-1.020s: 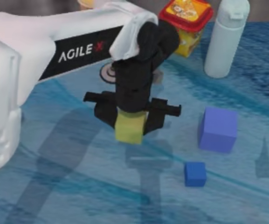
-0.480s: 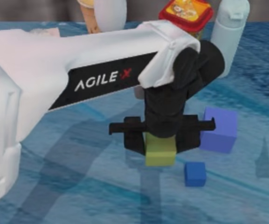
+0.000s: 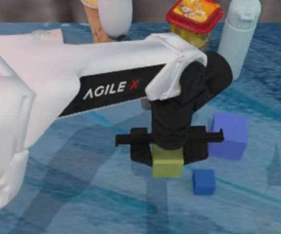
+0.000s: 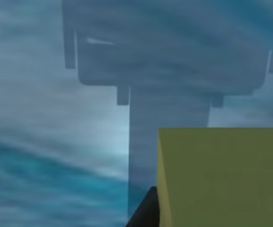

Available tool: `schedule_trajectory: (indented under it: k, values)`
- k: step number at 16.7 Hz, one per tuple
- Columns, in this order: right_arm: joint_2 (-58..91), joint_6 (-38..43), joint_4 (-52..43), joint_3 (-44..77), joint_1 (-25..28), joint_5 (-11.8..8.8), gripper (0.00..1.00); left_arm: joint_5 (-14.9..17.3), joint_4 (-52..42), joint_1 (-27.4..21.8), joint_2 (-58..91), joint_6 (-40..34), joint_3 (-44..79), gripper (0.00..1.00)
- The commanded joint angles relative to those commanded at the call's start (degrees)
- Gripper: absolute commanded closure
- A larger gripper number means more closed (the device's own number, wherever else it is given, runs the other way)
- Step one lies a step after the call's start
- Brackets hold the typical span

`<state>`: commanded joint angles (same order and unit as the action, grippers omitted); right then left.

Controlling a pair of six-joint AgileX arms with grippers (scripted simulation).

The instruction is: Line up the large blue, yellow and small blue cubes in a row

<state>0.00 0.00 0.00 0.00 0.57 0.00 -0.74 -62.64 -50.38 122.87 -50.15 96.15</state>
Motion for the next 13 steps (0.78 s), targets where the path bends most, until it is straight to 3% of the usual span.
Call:
schedule_trajectory:
  k: [4, 9, 13]
  values:
    - [0.0, 0.0, 0.0, 0.0, 0.0, 0.0, 0.0, 0.0, 8.2, 0.1, 2.5, 0.0, -5.4, 1.0]
    - [0.0, 0.0, 0.0, 0.0, 0.0, 0.0, 0.0, 0.0, 9.7, 0.0, 3.0, 0.0, -6.7, 1.0]
    - [0.0, 0.0, 0.0, 0.0, 0.0, 0.0, 0.0, 0.0, 9.7, 0.0, 3.0, 0.0, -6.7, 0.7]
